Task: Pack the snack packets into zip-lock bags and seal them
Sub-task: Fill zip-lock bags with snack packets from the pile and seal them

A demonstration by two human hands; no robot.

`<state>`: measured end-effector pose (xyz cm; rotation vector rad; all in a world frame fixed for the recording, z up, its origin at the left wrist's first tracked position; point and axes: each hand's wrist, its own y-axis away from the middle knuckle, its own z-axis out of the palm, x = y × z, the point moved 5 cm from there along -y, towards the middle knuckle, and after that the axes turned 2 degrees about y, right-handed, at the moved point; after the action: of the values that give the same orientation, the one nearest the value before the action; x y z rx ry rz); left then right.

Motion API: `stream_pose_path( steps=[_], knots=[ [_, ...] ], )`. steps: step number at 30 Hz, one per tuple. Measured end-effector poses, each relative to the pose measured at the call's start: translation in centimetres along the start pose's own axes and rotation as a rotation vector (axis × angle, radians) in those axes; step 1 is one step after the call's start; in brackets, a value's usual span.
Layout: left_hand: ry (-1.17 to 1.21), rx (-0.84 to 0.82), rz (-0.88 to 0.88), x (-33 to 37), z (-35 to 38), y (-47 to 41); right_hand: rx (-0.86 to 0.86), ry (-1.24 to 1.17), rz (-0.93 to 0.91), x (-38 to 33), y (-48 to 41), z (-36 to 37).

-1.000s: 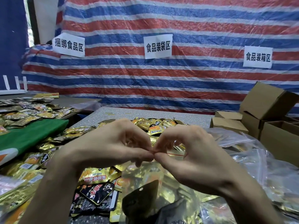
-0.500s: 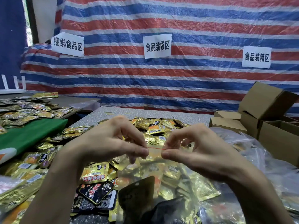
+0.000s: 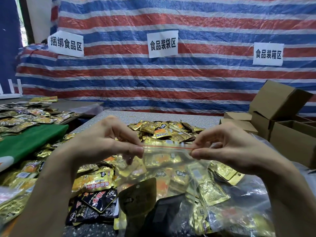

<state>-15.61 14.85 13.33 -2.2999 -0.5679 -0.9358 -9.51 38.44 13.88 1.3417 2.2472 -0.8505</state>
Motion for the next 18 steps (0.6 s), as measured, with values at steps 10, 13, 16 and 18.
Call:
stream_pose_path(
  steps=[10,13,16,18],
  knots=[
    [-0.057,0.259,-0.086,-3.1,-6.9,4.7,0.212,0.077,0.210,3.8,4.4,-6.2],
    [-0.075,0.301,-0.118,-3.8,-8.7,6.3,0.322,0.074,0.166,3.4,5.5,-7.7],
    [-0.116,0.262,-0.116,-2.8,-7.1,5.1,0.314,0.058,0.047,0.8,4.4,-6.2],
    [-0.196,0.189,-0.120,-1.6,-5.3,3.8,0.287,0.074,-0.010,-1.0,3.0,-4.4]
  ],
)
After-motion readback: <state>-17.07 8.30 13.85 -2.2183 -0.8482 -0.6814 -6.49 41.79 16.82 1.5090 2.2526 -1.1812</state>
